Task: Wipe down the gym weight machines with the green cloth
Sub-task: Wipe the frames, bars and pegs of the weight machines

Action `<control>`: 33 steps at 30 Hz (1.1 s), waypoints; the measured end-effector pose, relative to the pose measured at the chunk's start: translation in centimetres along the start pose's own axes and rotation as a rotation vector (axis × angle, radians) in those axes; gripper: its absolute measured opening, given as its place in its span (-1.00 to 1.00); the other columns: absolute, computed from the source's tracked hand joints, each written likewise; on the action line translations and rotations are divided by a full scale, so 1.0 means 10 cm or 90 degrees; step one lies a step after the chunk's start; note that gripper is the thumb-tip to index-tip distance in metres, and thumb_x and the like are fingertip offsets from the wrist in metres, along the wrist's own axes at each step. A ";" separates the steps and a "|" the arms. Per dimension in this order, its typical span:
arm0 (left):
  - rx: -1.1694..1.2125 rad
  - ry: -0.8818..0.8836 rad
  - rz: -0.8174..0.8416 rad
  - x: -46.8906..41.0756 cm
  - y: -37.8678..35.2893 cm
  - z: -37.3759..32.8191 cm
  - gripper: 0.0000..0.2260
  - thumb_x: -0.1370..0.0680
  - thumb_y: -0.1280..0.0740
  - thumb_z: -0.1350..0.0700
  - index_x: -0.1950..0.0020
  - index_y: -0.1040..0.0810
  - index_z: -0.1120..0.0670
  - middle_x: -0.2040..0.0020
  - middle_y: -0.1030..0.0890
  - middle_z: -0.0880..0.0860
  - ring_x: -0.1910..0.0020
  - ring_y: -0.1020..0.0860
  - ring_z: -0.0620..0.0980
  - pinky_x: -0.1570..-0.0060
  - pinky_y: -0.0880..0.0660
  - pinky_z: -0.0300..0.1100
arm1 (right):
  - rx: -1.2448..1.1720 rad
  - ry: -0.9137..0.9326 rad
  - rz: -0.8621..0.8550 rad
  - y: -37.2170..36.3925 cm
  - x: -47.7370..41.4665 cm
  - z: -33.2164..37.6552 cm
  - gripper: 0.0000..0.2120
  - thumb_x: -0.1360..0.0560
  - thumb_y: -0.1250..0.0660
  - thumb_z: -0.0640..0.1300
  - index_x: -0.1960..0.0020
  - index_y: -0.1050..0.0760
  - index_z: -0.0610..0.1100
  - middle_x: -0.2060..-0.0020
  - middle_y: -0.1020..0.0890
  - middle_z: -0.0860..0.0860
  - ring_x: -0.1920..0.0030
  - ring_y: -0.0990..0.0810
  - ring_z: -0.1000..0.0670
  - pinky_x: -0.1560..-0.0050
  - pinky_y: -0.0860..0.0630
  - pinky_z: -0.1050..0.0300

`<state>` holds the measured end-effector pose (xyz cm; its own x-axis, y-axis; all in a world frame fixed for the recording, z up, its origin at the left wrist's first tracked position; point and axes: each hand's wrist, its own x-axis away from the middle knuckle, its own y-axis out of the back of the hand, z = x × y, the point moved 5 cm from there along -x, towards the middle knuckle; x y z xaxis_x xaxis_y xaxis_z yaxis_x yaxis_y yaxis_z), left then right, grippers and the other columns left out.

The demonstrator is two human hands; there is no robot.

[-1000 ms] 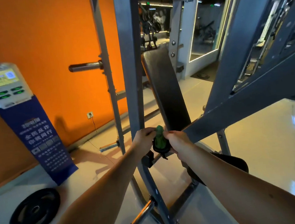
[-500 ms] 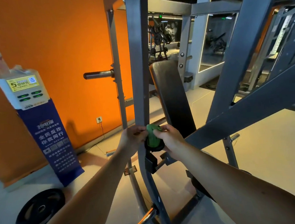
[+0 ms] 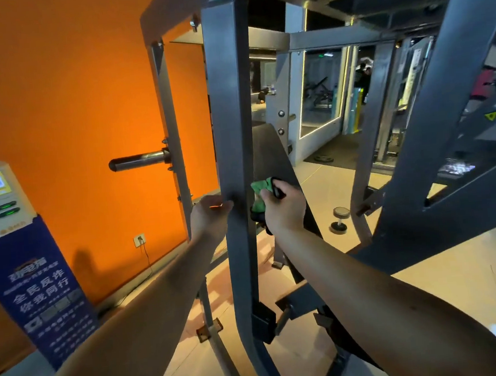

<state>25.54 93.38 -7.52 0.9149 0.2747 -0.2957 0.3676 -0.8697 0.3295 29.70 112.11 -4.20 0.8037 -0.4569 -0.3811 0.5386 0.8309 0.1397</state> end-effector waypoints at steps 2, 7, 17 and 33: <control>-0.007 -0.006 0.017 -0.15 -0.05 0.00 -0.79 -0.56 -0.44 0.01 -0.14 -0.67 0.05 -0.07 -0.66 -0.02 -0.01 -0.60 -0.02 0.13 -0.46 -0.15 | 0.003 0.045 -0.032 -0.12 -0.04 0.07 -0.68 -0.58 -0.42 -0.12 -0.32 -0.58 -0.12 -0.19 -0.56 0.03 -0.14 -0.50 0.15 0.00 -0.48 0.41; 0.071 0.006 0.009 -0.30 -0.12 0.08 -0.83 -0.48 -0.55 0.08 0.00 -0.61 0.00 0.01 -0.63 -0.03 -0.03 -0.62 0.03 -0.08 -0.60 0.06 | -0.007 0.090 -0.007 -0.39 0.13 -0.16 -0.79 -0.59 -0.40 -0.17 -0.21 -0.60 -0.16 -0.09 -0.55 0.06 -0.12 -0.58 0.08 -0.12 -0.61 0.19; 0.001 -0.017 -0.001 -0.27 -0.11 0.04 -0.89 -0.49 -0.52 0.09 0.02 -0.70 0.07 0.01 -0.67 0.01 -0.03 -0.63 0.05 -0.09 -0.57 0.08 | 0.078 0.117 0.080 -0.19 -0.12 -0.02 -0.78 -0.56 -0.44 -0.17 -0.20 -0.62 -0.13 -0.08 -0.57 0.06 -0.01 -0.54 0.18 0.06 -0.44 0.46; 0.076 0.013 -0.036 -0.32 0.04 -0.25 -0.87 -0.54 -0.48 0.21 0.17 -0.63 0.03 0.18 -0.65 0.02 0.11 -0.67 0.17 0.07 -0.64 0.08 | -0.088 0.280 0.006 -0.20 -0.34 0.21 -0.85 -0.55 -0.44 -0.17 -0.08 -0.52 -0.09 -0.13 -0.48 0.00 -0.11 -0.54 0.07 -0.06 -0.53 0.31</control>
<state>23.13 93.20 -4.21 0.8969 0.3323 -0.2919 0.3976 -0.8948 0.2030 26.41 111.38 -1.25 0.6091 -0.2958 -0.7358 0.4689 0.8826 0.0333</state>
